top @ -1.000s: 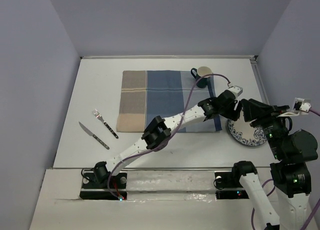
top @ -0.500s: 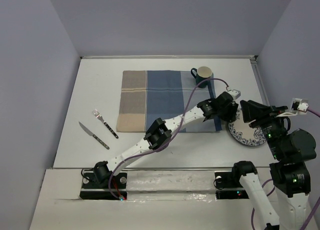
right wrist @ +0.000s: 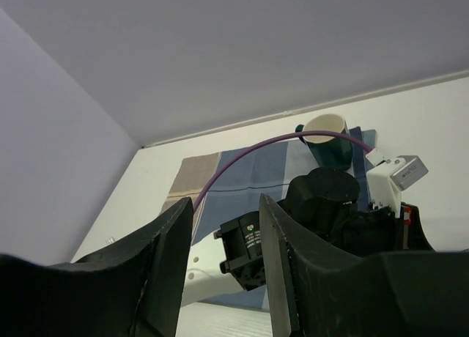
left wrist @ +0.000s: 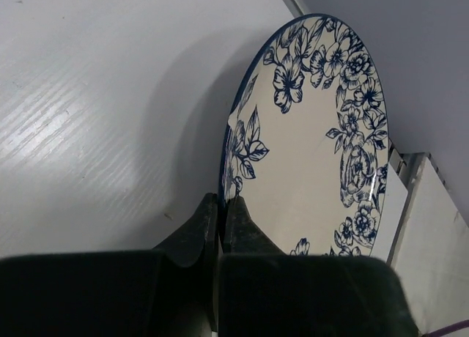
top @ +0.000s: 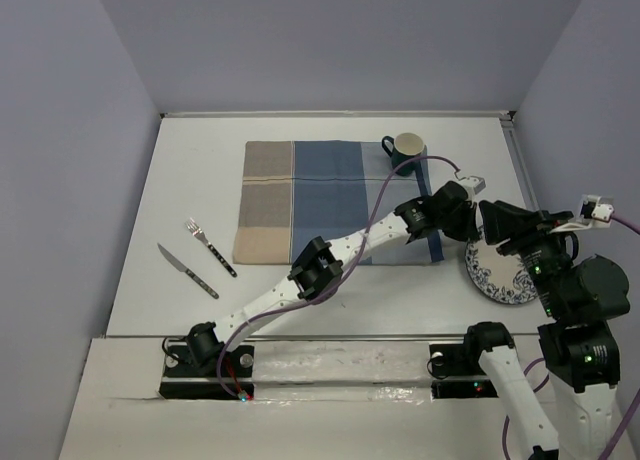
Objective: Set the dinner table for one person
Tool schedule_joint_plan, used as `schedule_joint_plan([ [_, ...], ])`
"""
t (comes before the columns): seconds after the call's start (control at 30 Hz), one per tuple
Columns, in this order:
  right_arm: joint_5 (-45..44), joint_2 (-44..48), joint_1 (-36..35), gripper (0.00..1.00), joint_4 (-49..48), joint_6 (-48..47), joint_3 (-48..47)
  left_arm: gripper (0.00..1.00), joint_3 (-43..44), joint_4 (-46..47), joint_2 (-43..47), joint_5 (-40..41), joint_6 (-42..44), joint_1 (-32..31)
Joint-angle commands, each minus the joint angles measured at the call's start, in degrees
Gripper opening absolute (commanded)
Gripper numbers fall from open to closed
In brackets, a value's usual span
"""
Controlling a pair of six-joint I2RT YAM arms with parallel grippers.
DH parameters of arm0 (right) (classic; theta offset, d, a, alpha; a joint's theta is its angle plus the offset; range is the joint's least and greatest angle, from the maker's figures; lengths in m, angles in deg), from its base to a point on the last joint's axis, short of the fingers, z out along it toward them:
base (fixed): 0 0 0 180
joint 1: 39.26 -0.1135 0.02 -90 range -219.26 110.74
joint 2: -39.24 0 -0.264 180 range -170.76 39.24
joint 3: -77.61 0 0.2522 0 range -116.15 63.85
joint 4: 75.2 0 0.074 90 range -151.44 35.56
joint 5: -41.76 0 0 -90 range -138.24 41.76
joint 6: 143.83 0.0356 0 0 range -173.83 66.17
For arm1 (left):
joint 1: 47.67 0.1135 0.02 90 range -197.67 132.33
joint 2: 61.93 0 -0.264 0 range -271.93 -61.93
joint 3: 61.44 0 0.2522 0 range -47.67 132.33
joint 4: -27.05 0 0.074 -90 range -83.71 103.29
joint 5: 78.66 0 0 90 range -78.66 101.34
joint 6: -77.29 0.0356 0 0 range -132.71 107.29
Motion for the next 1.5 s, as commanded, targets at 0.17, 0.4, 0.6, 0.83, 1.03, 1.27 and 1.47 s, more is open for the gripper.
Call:
schedule_joint_plan([
  [0.17,-0.48,-0.82,-0.02,0.47,0.11,0.04,-4.94,0.00,9.22,-2.76,7.99,-5.00,2.11,0.08],
  [0.4,-1.53,-1.00,-0.02,0.48,2.13,-0.75,-7.67,0.00,9.31,2.52,13.97,-9.30,-3.77,3.15],
  [0.6,-5.13,-0.82,-0.02,0.54,5.73,-2.59,-11.10,0.00,9.31,2.00,22.48,-6.77,-1.86,5.79],
  [0.83,-7.51,-2.58,-0.02,0.56,7.85,-4.09,-13.03,0.00,9.31,-5.02,29.35,-2.72,0.17,11.85],
  [1.03,-5.42,-4.34,-0.02,0.56,8.11,-4.53,-10.93,0.00,3.27,-8.04,38.21,-2.09,-0.08,21.41],
  [1.27,0.48,-7.59,-0.02,0.57,5.66,-3.48,-8.38,0.00,-30.20,5.40,61.24,-7.72,-1.32,30.56],
  [1.47,7.07,-10.49,-0.02,0.60,2.23,-2.68,-4.96,0.00,-67.02,20.75,81.63,-6.50,-3.94,33.83],
])
